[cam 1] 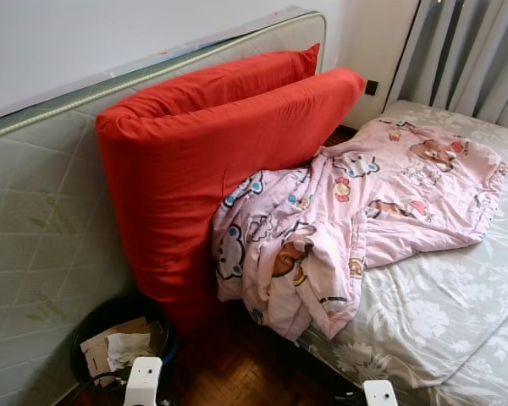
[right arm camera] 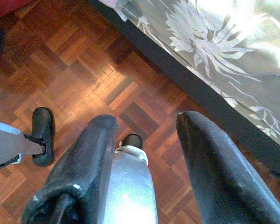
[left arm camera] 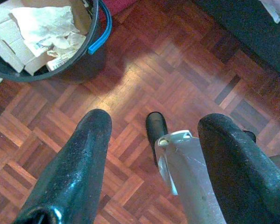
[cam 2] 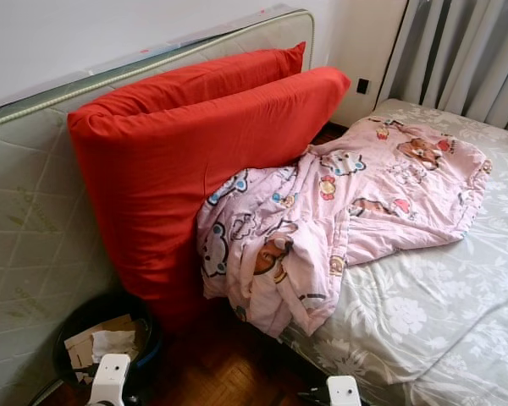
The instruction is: Clean up the room
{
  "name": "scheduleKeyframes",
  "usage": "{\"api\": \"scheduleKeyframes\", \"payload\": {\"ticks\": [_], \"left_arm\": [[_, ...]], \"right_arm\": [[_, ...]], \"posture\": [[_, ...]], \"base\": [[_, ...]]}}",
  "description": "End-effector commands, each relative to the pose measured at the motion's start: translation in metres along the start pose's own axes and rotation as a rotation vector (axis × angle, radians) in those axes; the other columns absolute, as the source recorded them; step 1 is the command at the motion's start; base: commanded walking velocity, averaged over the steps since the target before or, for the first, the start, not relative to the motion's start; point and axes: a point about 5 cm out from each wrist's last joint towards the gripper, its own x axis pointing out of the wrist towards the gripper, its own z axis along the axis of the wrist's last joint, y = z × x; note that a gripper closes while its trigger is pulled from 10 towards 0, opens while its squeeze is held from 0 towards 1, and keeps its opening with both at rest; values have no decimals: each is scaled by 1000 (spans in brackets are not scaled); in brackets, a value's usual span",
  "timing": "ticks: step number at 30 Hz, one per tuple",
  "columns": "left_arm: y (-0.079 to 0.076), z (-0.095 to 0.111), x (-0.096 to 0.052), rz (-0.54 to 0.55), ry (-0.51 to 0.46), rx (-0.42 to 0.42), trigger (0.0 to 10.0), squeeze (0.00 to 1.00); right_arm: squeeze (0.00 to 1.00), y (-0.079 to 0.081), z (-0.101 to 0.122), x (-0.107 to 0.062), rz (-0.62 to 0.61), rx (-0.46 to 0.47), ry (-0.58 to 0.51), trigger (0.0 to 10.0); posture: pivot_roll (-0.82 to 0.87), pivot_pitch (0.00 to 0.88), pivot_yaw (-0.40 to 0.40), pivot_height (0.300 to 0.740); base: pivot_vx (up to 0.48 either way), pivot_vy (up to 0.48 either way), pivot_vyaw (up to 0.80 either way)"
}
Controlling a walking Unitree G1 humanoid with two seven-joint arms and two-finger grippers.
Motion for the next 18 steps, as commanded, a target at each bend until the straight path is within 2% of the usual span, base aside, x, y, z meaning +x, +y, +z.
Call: {"api": "scheduleKeyframes", "payload": {"ticks": [1,18], "left_arm": [[2,-2,-1,3,6,6,10000,0],[2,-2,-1,2,4,3,10000,0]], "right_arm": [[0,2,2,0,6,4,-13,10000],[0,2,4,0,11,13,-33,10000]], "posture": [[-39,11,8,725],[-40,12,6,725]], "base": [[247,0,0],[277,0,0]]}}
